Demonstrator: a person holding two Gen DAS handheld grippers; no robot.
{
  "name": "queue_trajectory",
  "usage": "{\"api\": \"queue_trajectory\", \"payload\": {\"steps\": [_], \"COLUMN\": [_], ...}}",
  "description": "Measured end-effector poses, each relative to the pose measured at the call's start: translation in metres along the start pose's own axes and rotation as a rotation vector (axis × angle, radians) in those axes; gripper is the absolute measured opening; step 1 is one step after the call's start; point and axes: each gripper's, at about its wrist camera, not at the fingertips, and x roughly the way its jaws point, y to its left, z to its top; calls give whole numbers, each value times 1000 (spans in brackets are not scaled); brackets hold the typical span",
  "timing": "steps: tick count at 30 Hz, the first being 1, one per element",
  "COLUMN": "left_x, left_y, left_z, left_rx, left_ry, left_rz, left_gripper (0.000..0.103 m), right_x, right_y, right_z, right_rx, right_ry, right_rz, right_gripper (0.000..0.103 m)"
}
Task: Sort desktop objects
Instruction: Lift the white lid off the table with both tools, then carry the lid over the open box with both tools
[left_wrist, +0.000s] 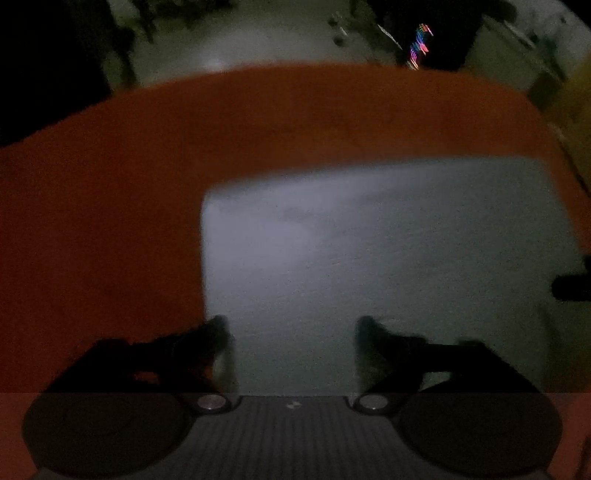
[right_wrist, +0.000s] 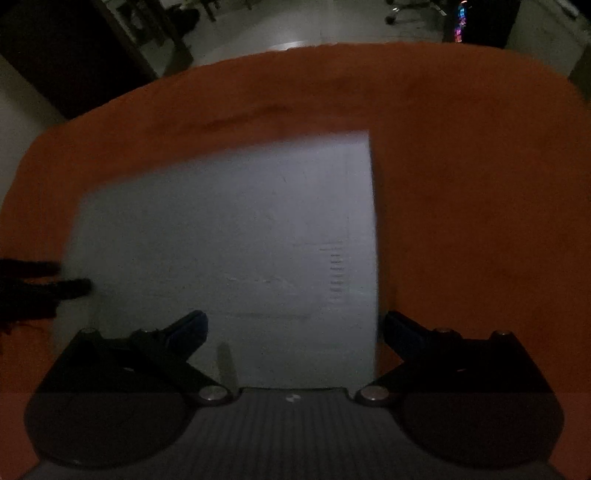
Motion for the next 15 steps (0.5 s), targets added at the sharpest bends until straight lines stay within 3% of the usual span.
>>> {"api": "queue_trajectory", "payload": {"steps": [2,3,9,15], "left_x": [7,8,11,8], "left_y": [-11,-15,-17,-15], "left_z": [-7,-9,-19,-26], "left_rx": [46,62,75,85], "left_ry": [-27,-44,-105,-149], "left_rz": [41,53,63,102], "left_gripper": [79,89,94,94], "right_x": [12,17,29,18], "right_y": [3,6,12,14], "right_z": [1,1,0,-22], "right_rx": [-7,-22,-83,-79], "right_ry": [20,22,1,-2], "right_rz": [12,-2,-46,-51], "right_gripper": [103,103,103,103]}}
